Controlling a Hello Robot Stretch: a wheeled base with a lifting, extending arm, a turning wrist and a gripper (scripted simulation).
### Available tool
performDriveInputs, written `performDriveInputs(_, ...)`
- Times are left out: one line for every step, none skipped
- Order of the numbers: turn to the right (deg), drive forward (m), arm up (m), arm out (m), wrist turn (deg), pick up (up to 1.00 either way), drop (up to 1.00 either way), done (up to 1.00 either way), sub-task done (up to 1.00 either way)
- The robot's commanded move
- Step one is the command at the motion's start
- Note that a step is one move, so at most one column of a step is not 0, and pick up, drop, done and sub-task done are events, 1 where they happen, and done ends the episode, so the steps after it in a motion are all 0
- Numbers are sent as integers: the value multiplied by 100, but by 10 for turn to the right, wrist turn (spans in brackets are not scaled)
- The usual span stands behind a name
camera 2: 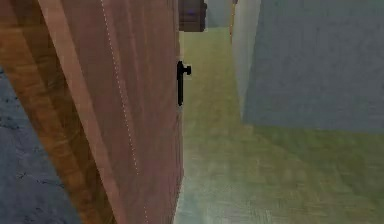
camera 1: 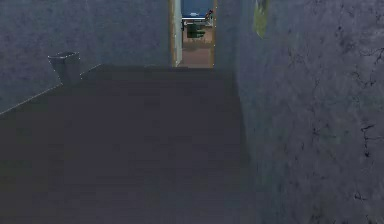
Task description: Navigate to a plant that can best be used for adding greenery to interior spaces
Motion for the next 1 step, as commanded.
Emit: performDriveInputs(0,100,0,0,0,0,0,0,0)
